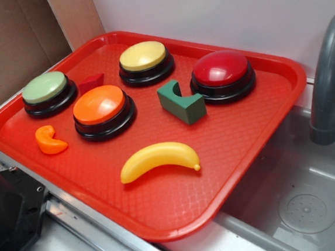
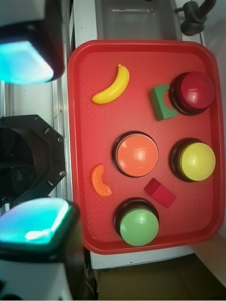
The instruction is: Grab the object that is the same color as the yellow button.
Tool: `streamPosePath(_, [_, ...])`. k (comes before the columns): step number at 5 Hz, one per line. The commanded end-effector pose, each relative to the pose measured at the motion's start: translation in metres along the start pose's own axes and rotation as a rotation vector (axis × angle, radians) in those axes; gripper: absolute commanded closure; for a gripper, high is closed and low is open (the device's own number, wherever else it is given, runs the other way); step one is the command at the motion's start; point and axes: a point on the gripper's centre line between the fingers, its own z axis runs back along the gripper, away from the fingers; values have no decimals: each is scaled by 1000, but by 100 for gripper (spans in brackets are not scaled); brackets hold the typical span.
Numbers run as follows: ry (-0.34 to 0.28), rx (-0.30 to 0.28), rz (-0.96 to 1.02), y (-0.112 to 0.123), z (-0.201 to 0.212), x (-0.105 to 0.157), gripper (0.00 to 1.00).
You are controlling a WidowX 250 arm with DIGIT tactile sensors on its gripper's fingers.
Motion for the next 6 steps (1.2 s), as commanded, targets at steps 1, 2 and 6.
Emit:
streamPosePath(1, [0,0,0,0,0,0,0])
streamPosePath(2, [19,-67,-243,-27,-30,19,0])
streamPosePath(6, [195,-41,-761,-100,-164,23,0])
